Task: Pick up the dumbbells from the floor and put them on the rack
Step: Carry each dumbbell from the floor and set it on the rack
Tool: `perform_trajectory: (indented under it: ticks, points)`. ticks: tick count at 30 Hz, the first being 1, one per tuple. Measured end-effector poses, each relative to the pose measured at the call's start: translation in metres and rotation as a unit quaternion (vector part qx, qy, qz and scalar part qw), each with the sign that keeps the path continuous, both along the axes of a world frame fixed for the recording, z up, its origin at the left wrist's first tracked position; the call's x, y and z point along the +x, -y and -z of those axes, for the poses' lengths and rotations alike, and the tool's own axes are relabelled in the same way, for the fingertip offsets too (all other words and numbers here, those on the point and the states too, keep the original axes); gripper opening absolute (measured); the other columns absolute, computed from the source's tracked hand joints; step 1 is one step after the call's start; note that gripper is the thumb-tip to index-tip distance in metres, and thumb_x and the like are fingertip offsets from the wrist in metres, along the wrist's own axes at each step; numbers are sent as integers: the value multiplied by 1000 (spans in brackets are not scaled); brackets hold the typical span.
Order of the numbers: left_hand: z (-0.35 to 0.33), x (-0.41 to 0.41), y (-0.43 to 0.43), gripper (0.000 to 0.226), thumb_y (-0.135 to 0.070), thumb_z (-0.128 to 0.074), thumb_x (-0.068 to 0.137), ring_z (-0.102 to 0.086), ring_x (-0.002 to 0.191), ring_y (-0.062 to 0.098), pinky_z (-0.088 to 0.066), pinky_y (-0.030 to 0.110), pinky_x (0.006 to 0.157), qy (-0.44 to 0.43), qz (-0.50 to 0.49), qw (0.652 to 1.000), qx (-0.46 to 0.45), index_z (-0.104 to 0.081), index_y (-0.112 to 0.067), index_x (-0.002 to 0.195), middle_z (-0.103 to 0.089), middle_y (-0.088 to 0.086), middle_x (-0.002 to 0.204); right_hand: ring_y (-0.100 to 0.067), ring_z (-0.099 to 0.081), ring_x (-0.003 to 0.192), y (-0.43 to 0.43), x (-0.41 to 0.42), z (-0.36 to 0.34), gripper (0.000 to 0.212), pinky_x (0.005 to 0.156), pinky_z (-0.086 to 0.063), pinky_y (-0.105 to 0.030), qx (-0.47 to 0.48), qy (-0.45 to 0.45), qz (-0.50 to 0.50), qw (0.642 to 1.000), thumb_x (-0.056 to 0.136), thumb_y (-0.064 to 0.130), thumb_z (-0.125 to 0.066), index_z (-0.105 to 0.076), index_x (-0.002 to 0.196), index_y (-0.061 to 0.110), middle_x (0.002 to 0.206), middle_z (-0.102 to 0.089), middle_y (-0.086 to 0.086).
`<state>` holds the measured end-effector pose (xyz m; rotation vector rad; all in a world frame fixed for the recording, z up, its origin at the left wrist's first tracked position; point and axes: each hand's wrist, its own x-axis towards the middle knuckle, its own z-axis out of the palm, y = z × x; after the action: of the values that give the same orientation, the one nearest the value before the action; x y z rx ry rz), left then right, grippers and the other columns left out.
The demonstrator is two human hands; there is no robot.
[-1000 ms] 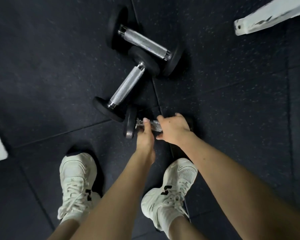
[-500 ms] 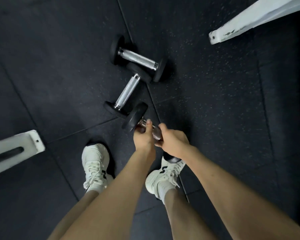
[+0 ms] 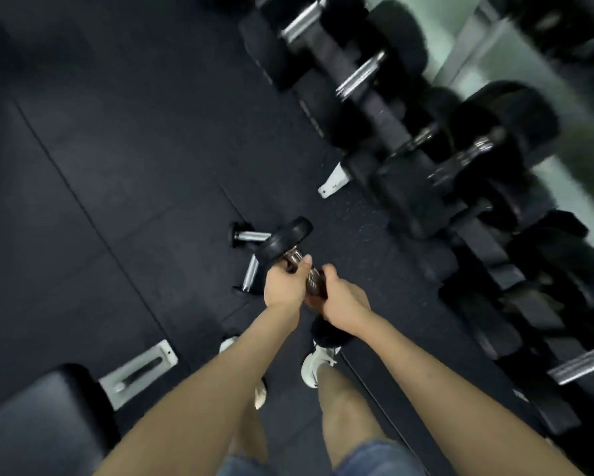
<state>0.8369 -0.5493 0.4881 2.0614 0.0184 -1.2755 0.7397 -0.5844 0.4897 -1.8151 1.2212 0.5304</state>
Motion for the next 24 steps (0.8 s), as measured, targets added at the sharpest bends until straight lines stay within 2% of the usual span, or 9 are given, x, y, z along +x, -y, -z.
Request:
perform_trajectory:
  ticks: [4,7,10,13,16,18,20,24]
  points:
    - [-86,-21,45,19,-34,-66,85,-68,93,30,-53,43,90,33,53,997,-48,-61,-20,73,-70,6,86,-34,-63,93,35,-25,-84,45,74,-45,-37,-49,36,53,997,91,33,-56,-35,125,13,103,-67,-12]
    - [-133,-40,81,19,-36,-66,84,-68,88,27,-54,41,87,63,91,991,-71,-62,-21,73,-70,4,84,-31,-66,89,59,-44,-129,40,74,-47,-38,-84,57,106,989,89,34,-56,-38,118,13,94,-69,-10]
    - [-166,-57,120,21,-39,-66,83,-68,80,23,-54,37,78,94,143,981,-94,-64,-20,75,-68,-2,75,-30,-68,83,86,-60,-160,36,73,-51,-37,-103,70,177,976,87,35,-55,-38,111,16,92,-70,-8]
    - [-191,-74,164,24,-42,-66,82,-68,74,22,-53,33,71,129,211,962,-117,-65,-20,72,-67,-3,68,-29,-68,89,119,-74,-179,34,76,-51,-36,-115,83,252,957,85,32,-55,-40,111,16,96,-71,-7]
    - [-208,-90,214,30,-45,-68,79,-69,77,25,-51,31,69,148,268,942,-140,-70,-15,80,-72,3,76,-29,-65,97,155,-86,-196,37,73,-45,-34,-132,99,327,931,85,35,-56,-42,115,17,104,-70,-5]
    - [-218,-102,250,29,-45,-69,78,-69,79,25,-50,31,70,151,305,928,-151,-68,-16,77,-73,5,79,-28,-64,100,182,-92,-205,41,71,-41,-33,-140,107,381,908,85,39,-58,-43,116,17,107,-68,-1]
    - [-226,-114,288,27,-45,-70,77,-69,81,25,-52,31,72,152,345,914,-152,-68,-18,77,-73,4,81,-25,-65,96,210,-99,-212,41,73,-44,-34,-136,116,437,881,84,41,-59,-44,115,18,104,-68,1]
    - [-235,-134,363,33,-46,-69,77,-69,86,23,-46,26,68,156,419,882,-149,-70,-15,89,-72,2,84,-19,-65,85,274,-105,-214,33,72,-49,-34,-121,140,539,822,83,36,-60,-43,107,21,93,-66,5]
